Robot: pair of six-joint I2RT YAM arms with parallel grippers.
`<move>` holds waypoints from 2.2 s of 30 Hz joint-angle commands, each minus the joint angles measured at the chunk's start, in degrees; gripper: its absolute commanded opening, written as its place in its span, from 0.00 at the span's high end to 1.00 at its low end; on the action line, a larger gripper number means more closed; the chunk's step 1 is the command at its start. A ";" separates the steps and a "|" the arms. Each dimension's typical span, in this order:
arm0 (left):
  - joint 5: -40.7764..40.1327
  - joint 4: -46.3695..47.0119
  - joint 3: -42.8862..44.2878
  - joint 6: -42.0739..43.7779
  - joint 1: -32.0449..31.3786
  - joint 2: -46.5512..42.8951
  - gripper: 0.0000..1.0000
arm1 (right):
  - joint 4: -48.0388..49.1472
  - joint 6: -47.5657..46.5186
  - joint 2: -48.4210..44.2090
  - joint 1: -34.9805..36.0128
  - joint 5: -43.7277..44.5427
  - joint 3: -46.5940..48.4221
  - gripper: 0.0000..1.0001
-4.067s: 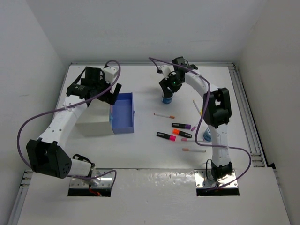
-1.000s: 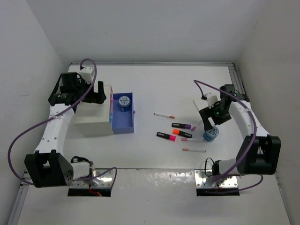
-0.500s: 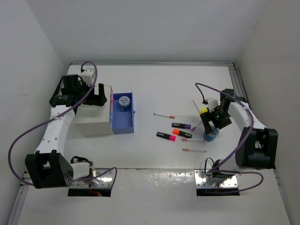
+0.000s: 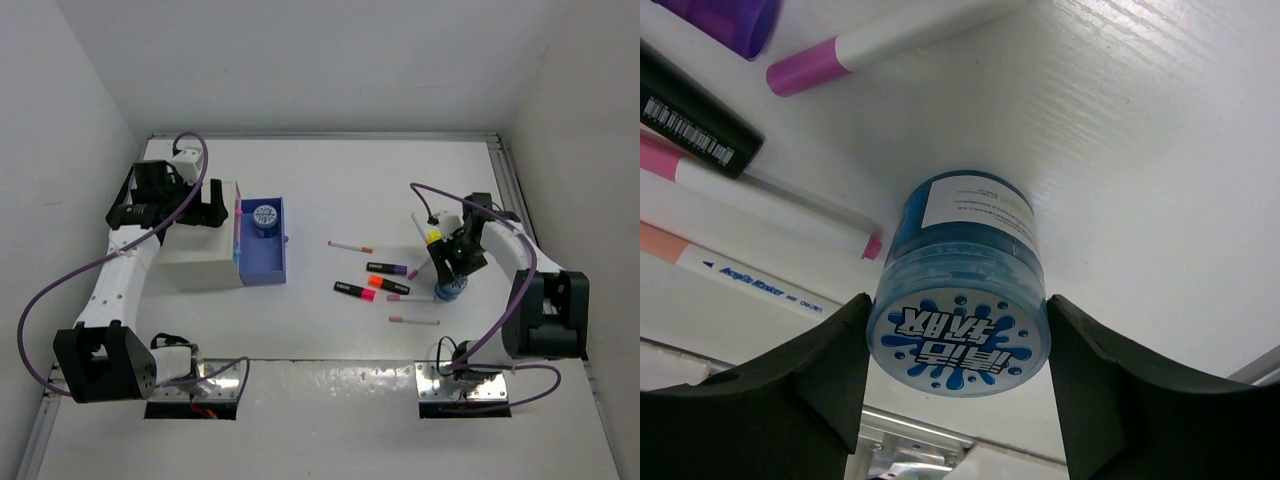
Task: Sort the stationery into containers
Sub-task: Pick up the stationery from the center of the board, then place the stationery in the drawer.
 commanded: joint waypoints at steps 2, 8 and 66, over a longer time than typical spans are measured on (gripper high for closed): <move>0.94 2.21 1.11 -0.22 -0.43 0.23 0.00 | -0.35 -0.71 -1.63 1.10 -0.77 4.70 0.64; 1.21 2.39 1.72 -0.31 -0.51 0.67 0.00 | -4.49 0.25 0.91 8.21 -3.40 17.52 0.93; 1.03 0.90 3.92 -6.02 4.58 3.57 0.00 | 16.86 -0.90 42.41 54.54 -10.00 60.52 0.28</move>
